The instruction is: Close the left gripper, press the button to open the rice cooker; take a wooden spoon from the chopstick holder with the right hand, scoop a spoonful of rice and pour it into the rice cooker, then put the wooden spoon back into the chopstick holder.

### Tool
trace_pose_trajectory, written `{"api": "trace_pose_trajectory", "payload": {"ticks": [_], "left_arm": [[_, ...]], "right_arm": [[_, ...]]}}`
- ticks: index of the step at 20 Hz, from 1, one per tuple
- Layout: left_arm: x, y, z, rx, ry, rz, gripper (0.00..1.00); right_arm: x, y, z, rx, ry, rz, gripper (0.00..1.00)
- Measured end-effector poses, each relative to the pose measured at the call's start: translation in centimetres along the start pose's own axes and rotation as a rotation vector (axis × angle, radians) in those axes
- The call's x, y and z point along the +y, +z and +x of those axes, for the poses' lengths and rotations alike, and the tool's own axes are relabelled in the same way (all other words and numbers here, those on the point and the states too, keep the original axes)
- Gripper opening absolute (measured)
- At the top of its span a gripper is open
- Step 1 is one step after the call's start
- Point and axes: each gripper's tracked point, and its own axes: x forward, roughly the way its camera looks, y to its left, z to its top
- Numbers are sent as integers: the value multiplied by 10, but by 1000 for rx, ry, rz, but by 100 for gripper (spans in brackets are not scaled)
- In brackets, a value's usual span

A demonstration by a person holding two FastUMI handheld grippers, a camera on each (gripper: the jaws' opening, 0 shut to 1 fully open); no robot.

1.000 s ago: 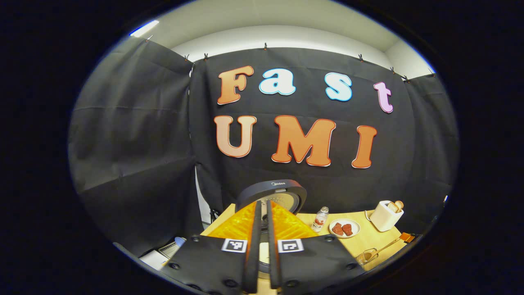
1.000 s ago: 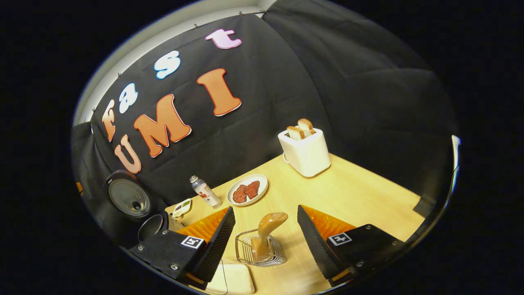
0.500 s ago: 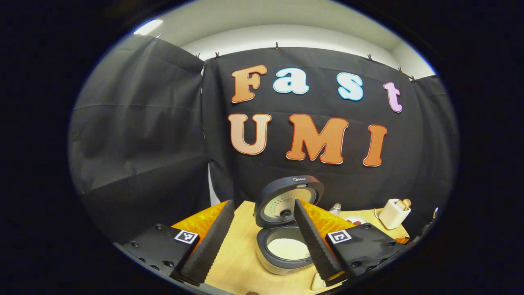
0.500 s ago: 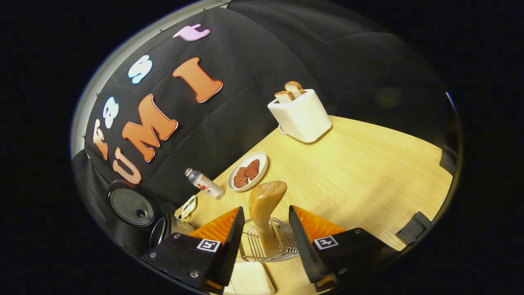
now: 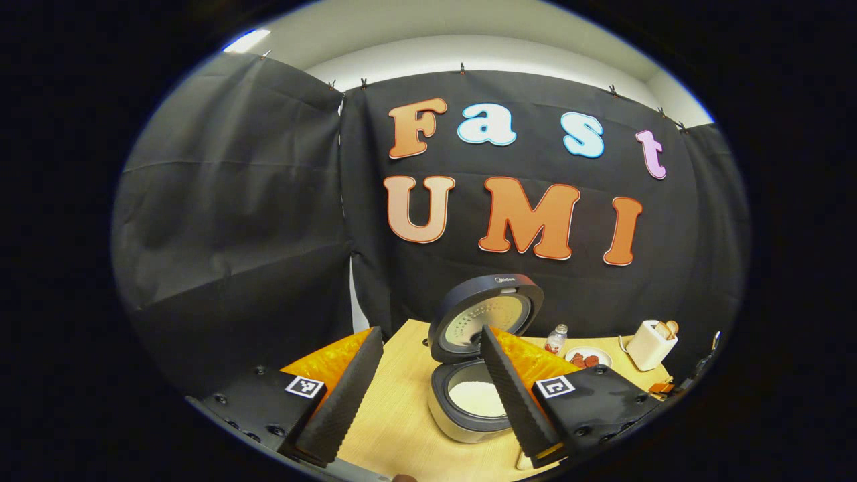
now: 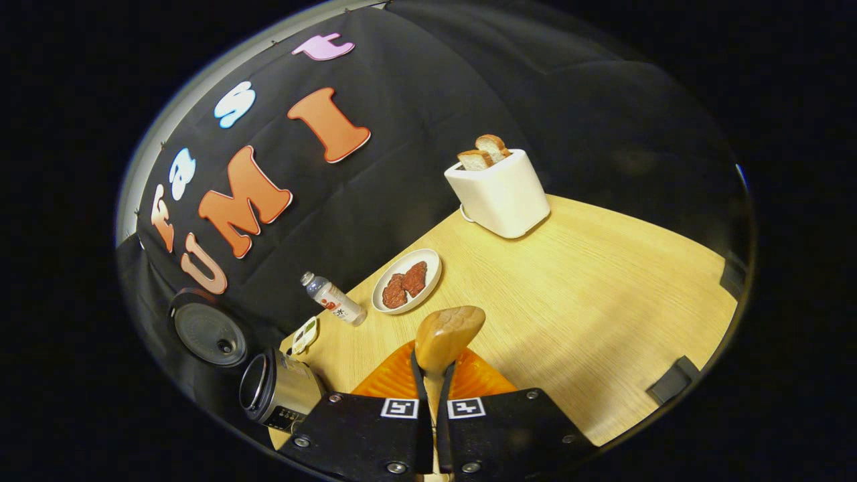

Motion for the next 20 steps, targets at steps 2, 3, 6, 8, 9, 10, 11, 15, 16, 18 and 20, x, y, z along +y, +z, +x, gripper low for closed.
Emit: {"api": "trace_pose_trajectory", "payload": {"ticks": [2, 3, 6, 8, 9, 10, 11, 15, 16, 18, 20], "left_arm": [[0, 1, 0, -3, -15, -17, 99], [0, 2, 0, -5, -23, -26, 98], [4, 1, 4, -7, -51, -28, 98], [8, 5, 8, -17, -61, -20, 99], [9, 9, 9, -24, -71, -19, 99], [11, 13, 11, -31, -82, -19, 99], [14, 15, 12, -39, -91, -18, 100], [25, 14, 27, -44, -119, -25, 98], [27, 11, 30, -39, -128, -27, 97], [32, 8, 36, -32, -141, -24, 98], [35, 5, 40, -28, -154, -13, 98]], "right_arm": [[11, 12, -8, -23, -2, -53, 2], [17, 19, -13, -43, -6, -80, 1], [32, 40, -30, -104, -15, -141, 2], [45, 50, -46, -134, -13, -145, 1], [51, 53, -55, -150, -14, -154, 1], [58, 55, -66, -166, -15, -175, 2], [66, 55, -75, -178, -13, -195, 2], [103, 32, -107, -178, 30, -221, 1], [111, 23, -112, -175, 37, -233, 1], [122, -1, -116, -158, 48, -273, 1], [127, -29, -113, -118, 42, -322, 1]]}}
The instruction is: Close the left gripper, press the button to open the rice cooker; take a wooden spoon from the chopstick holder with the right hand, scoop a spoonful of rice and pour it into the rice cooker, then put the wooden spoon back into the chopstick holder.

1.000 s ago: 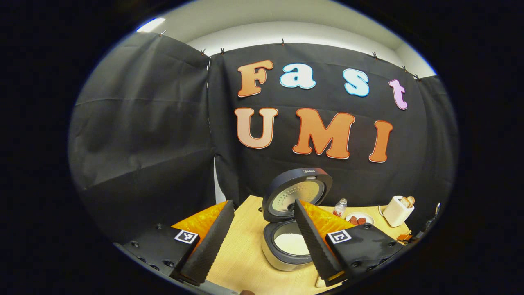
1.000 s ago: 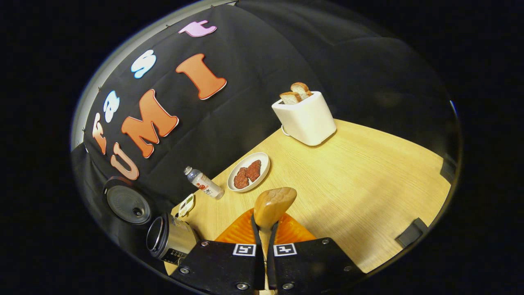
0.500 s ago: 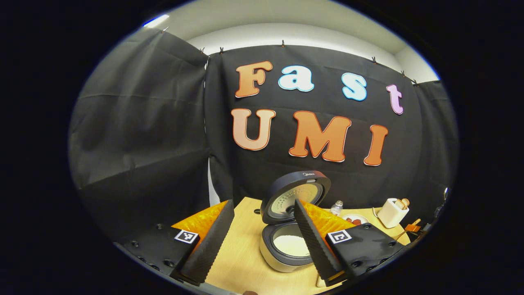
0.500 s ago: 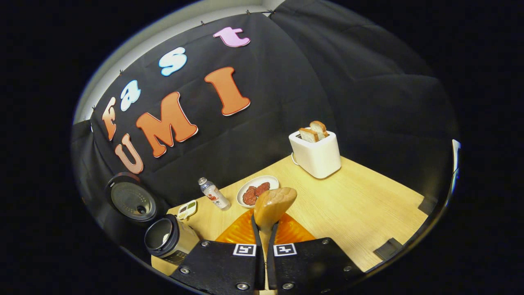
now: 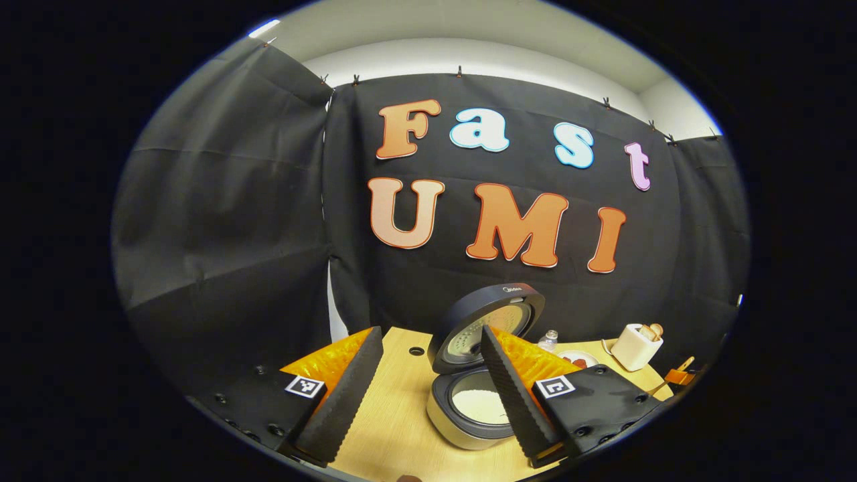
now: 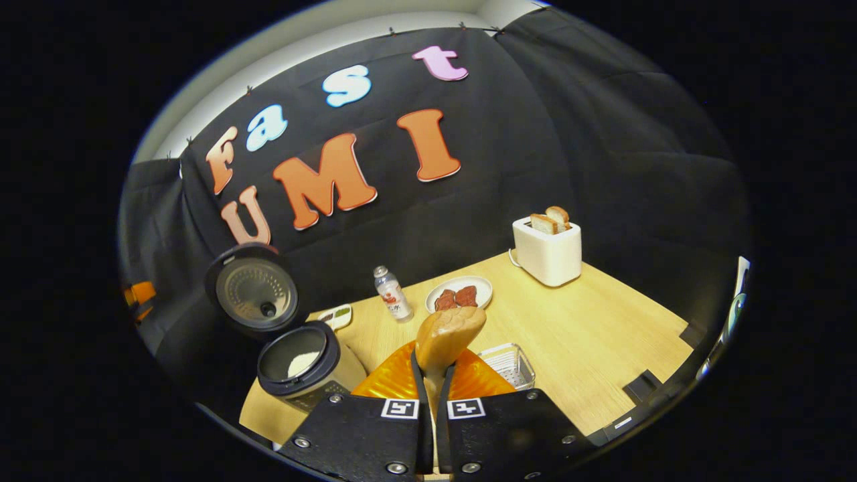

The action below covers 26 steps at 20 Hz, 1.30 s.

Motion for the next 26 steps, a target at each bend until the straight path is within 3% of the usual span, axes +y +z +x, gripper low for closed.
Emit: {"api": "trace_pose_trajectory", "payload": {"ticks": [9, 13, 16, 19, 23, 26], "left_arm": [[21, -12, 13, 23, -30, 48, 98], [32, -15, 20, 30, -30, 60, 98], [37, -18, 24, 35, -29, 57, 98], [43, -20, 27, 41, -26, 52, 99], [46, -23, 28, 49, -26, 43, 98], [41, -26, 28, 55, -31, 46, 98]], "right_arm": [[2, -87, 14, 124, -126, -281, 1], [8, -106, 14, 162, -128, -265, 2], [18, -116, 15, 174, -117, -166, 1], [42, -122, 17, 177, -56, -56, 1], [65, -137, 28, 195, 45, 214, 2], [48, -144, 38, 205, 41, 455, 2]]}}
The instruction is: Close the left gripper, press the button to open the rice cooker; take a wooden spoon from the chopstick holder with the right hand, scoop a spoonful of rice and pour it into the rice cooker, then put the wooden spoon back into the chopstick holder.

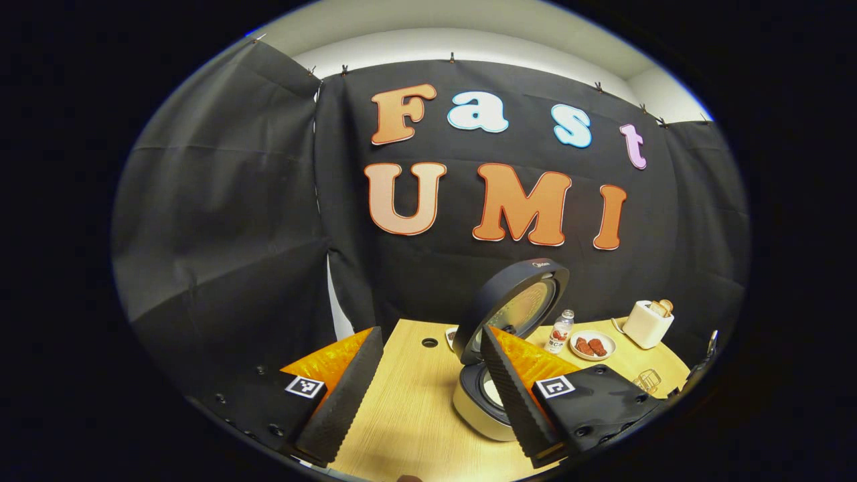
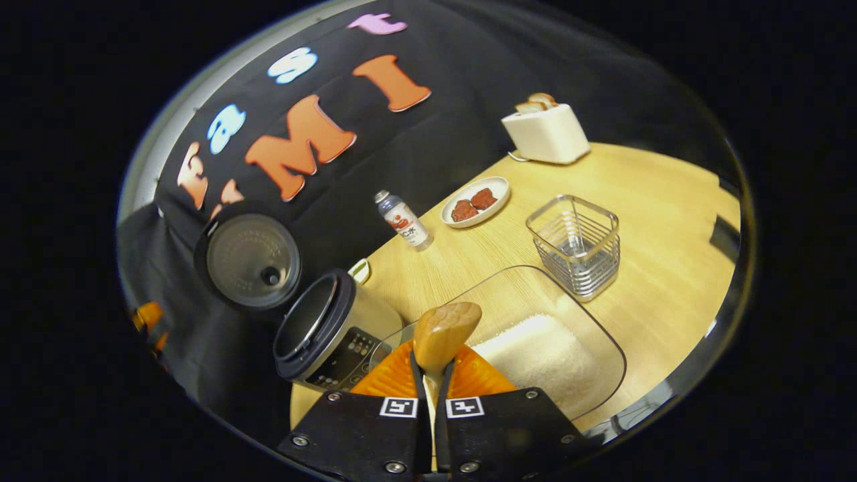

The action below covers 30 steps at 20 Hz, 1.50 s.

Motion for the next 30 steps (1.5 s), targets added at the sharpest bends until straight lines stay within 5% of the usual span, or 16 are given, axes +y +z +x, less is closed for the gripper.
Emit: {"api": "trace_pose_trajectory", "payload": {"ticks": [4, 19, 30], "left_arm": [[-6, 2, -3, -1, -5, 6, 98], [-14, 27, -15, -61, 29, -8, 98], [-10, 23, -17, -63, 58, -40, 98]], "right_arm": [[-17, 3, 0, 5, -3, 210, 1], [-14, 74, -50, -19, 28, 346, 1], [83, 148, -65, -24, 167, 357, 1]]}}
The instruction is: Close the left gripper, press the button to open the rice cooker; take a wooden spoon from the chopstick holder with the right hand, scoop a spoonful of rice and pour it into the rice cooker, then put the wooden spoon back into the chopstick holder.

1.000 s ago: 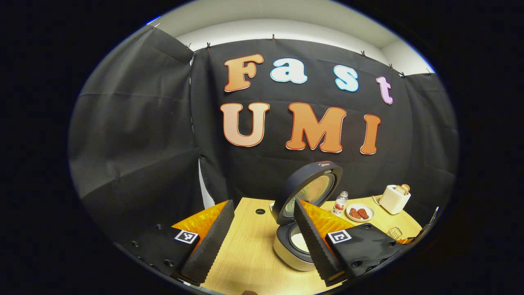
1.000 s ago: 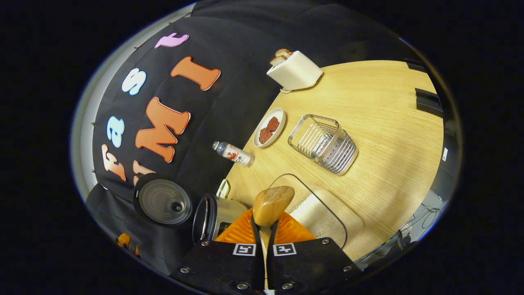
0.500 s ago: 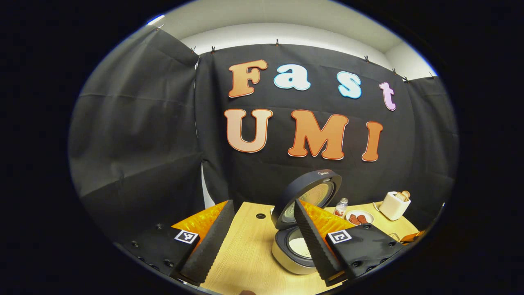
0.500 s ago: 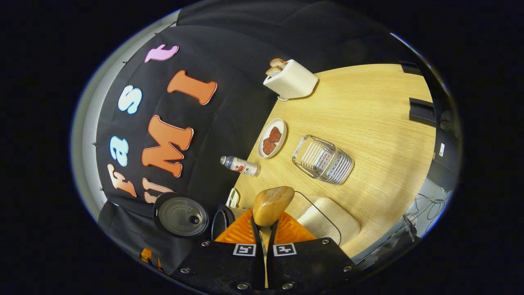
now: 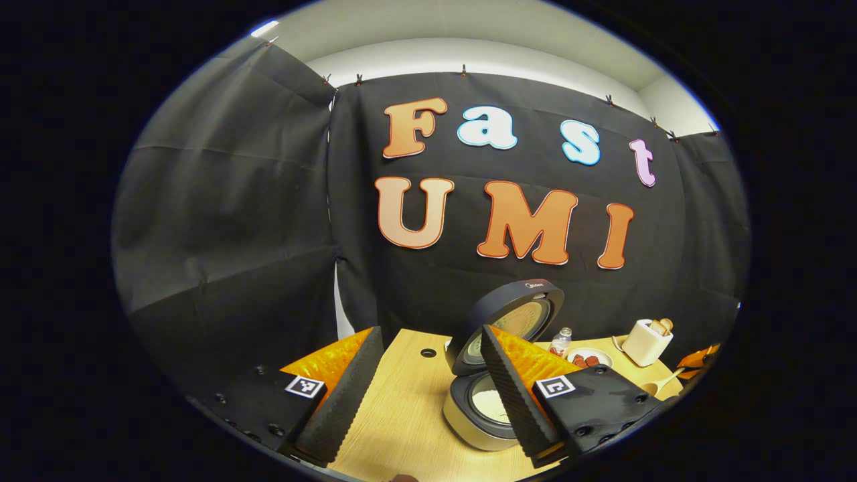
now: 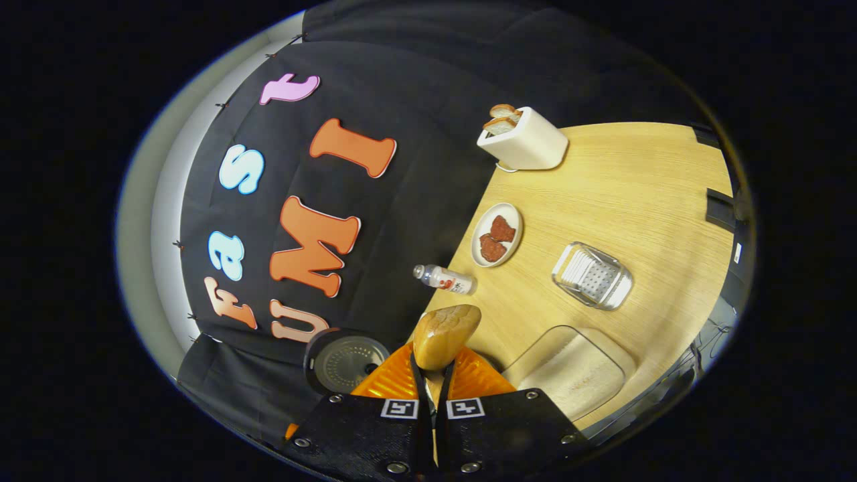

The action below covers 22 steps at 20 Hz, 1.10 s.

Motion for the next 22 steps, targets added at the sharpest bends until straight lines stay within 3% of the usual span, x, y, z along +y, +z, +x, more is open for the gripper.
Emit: {"api": "trace_pose_trajectory", "payload": {"ticks": [8, 22], "left_arm": [[6, -5, -5, 8, 17, -8, 98], [32, -7, -2, 36, 73, -3, 98]], "right_arm": [[83, -15, 48, 37, 89, -32, 1], [143, -61, 139, 43, 76, -284, 1]]}}
